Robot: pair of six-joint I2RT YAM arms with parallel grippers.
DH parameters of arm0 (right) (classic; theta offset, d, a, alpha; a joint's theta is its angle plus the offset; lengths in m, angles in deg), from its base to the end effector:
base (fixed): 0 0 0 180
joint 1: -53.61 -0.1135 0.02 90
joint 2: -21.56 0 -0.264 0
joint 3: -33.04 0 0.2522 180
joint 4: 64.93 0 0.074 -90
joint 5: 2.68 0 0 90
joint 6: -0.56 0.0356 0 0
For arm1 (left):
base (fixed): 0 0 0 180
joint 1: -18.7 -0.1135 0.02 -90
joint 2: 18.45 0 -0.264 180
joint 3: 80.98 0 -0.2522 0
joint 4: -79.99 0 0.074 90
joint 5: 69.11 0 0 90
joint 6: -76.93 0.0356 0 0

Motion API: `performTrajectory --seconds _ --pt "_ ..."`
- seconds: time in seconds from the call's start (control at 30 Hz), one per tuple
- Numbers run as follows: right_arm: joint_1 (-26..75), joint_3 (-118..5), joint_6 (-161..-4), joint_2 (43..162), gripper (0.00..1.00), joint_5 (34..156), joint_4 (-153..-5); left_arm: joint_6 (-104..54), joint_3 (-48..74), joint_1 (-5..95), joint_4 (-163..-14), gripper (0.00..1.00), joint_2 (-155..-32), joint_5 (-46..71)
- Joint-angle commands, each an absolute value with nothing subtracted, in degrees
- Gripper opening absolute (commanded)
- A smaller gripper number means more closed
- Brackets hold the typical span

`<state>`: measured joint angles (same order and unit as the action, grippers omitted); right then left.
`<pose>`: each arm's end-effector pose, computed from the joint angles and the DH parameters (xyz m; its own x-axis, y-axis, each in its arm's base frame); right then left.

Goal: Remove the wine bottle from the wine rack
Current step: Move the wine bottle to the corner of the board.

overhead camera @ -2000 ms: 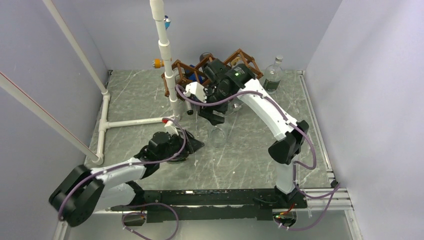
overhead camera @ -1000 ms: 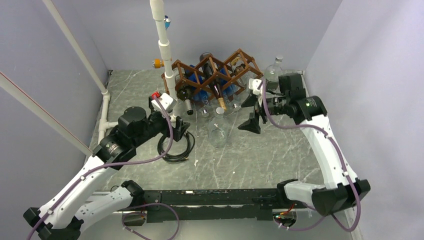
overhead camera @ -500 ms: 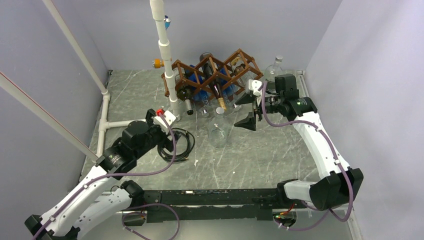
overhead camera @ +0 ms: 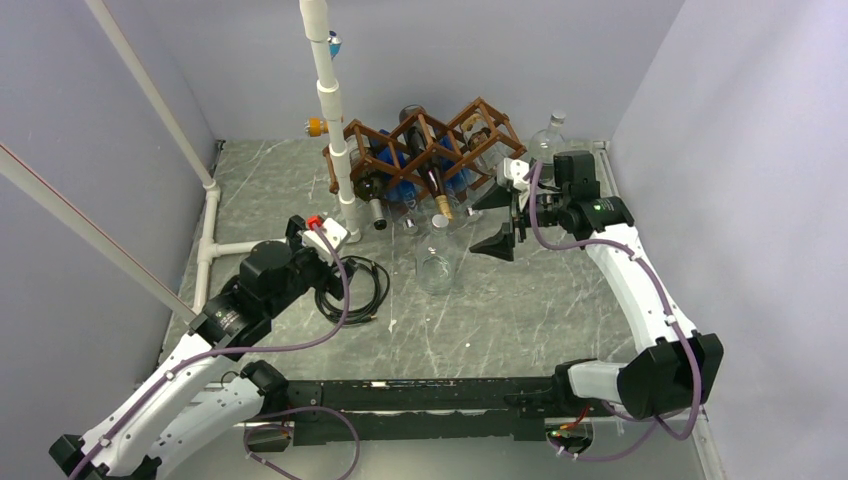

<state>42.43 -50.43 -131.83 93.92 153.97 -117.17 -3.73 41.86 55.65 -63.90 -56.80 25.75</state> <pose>0.2427 0.0813 0.3557 0.0326 -0.2659 -0.9634 -0.9928 0.1022 -0.0618 0.1267 -0.0915 0.3261 -0.1478 0.3135 -0.9380 0.5658 0.8047 0.1798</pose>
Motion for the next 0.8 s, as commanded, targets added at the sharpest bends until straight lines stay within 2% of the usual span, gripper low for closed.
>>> performTrajectory --seconds 0.0,0.27,0.47,0.67,0.77 --pt "42.7 -50.0 -132.1 94.7 1.0 157.6 -114.9 -3.5 41.4 55.2 -65.9 1.0 -56.2 26.0" --pt "42.7 -52.7 -130.8 97.9 1.0 156.7 -115.5 -3.6 41.4 54.9 -66.0 1.0 -55.9 26.0" --pt "42.4 -56.3 -131.5 101.1 1.0 151.6 -116.3 -3.5 41.5 54.7 -66.0 0.99 -56.0 26.1" --pt "40.4 -54.5 -131.5 101.2 1.0 146.1 -109.3 -3.5 41.6 54.6 -66.1 0.99 -55.7 26.2" --pt "38.8 -57.1 -134.7 103.7 1.0 145.8 -112.3 -3.5 41.6 54.5 -66.2 0.99 -55.7 26.2"
